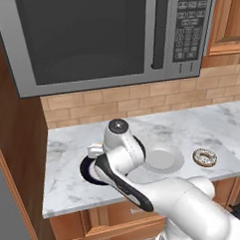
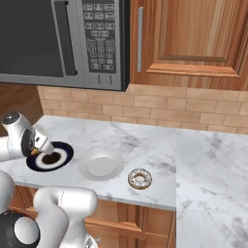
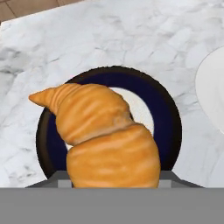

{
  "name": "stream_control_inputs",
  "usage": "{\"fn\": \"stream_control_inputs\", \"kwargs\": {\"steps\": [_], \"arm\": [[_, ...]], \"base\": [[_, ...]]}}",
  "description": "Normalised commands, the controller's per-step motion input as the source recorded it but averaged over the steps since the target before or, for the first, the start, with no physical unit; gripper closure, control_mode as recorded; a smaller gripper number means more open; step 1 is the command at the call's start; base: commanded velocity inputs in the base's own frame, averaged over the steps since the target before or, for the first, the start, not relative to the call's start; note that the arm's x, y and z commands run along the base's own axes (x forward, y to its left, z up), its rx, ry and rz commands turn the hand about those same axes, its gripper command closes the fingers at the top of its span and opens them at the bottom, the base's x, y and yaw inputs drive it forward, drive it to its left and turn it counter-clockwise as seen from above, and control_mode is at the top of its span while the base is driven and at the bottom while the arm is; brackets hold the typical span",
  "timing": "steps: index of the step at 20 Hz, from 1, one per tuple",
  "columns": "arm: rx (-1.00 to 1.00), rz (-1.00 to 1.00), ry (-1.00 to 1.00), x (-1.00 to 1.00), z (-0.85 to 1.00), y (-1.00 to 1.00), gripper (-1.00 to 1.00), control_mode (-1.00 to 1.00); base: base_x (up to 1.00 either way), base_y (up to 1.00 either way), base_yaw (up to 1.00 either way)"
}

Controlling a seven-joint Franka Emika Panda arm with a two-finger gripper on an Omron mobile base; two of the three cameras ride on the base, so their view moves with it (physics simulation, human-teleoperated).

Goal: Place the pastries on the plates.

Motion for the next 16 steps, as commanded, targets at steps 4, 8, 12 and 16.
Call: {"fn": "stream_control_inputs", "kwargs": {"steps": [4,8,12,16], "arm": [[-0.02,-0.01,0.16,0.29,-0.17,0.08,1.0,-1.0],[-0.03,0.0,0.19,0.18,-0.19,0.0,1.0,-1.0],[-0.05,0.0,0.24,0.14,-0.2,0.0,1.0,-1.0],[-0.03,0.0,0.1,0.03,-0.23,0.0,1.0,-1.0]], "base": [[0.0,0.0,0.0],[0.0,0.0,0.0],[0.0,0.0,0.0],[0.0,0.0,0.0]]}}
